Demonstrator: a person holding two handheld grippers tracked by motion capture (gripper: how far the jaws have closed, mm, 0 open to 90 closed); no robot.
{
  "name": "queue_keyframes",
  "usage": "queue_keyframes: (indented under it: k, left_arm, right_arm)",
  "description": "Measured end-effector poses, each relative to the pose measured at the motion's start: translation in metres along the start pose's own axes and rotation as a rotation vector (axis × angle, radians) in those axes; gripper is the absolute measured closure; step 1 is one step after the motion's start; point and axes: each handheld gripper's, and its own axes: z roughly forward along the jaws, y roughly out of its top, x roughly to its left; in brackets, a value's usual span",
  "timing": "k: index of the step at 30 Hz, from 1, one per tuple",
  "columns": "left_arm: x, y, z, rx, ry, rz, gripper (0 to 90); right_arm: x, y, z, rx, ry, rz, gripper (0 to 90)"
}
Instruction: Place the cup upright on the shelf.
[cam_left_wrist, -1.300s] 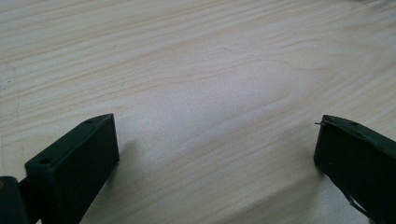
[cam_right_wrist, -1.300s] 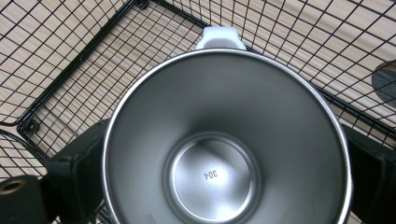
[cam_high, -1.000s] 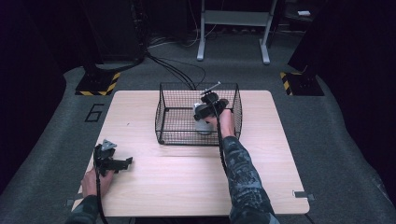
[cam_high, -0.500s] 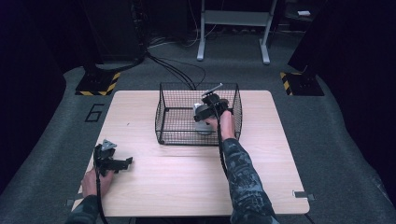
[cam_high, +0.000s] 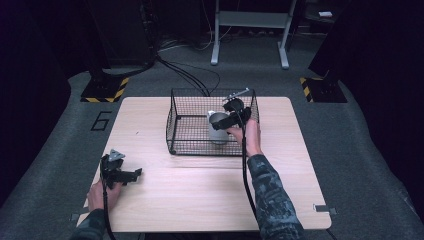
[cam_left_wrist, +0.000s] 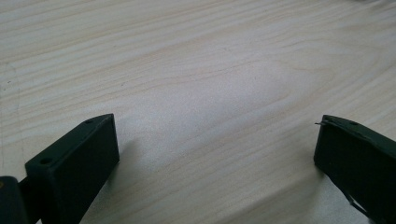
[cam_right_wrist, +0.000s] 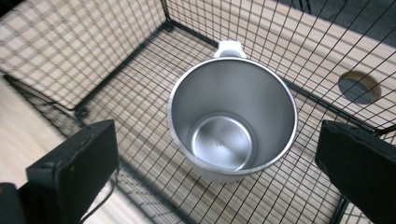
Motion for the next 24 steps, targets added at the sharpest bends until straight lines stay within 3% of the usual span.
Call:
queue_keyframes:
  k: [7,14,18,24]
  left_arm:
    - [-0.001,0.000,0.000,-0.001,-0.001,-0.009,0.1]
    - [-0.001,0.000,0.000,-0.002,-0.001,-0.009,0.1]
    - [-0.001,0.000,0.000,-0.002,-0.001,-0.009,0.1]
    - [-0.001,0.000,0.000,-0.002,-0.001,-0.009,0.1]
  right_arm:
    - [0.010,-0.012,-0.041,-0.061,0.025,-0.032,0.0]
    - [0.017,-0.033,-0.073,-0.101,0.011,-0.062,0.0]
    - [0.015,-0.049,-0.089,-0.118,-0.003,-0.079,0.7]
    - [0.002,-0.082,-0.106,-0.138,-0.036,-0.035,0.7]
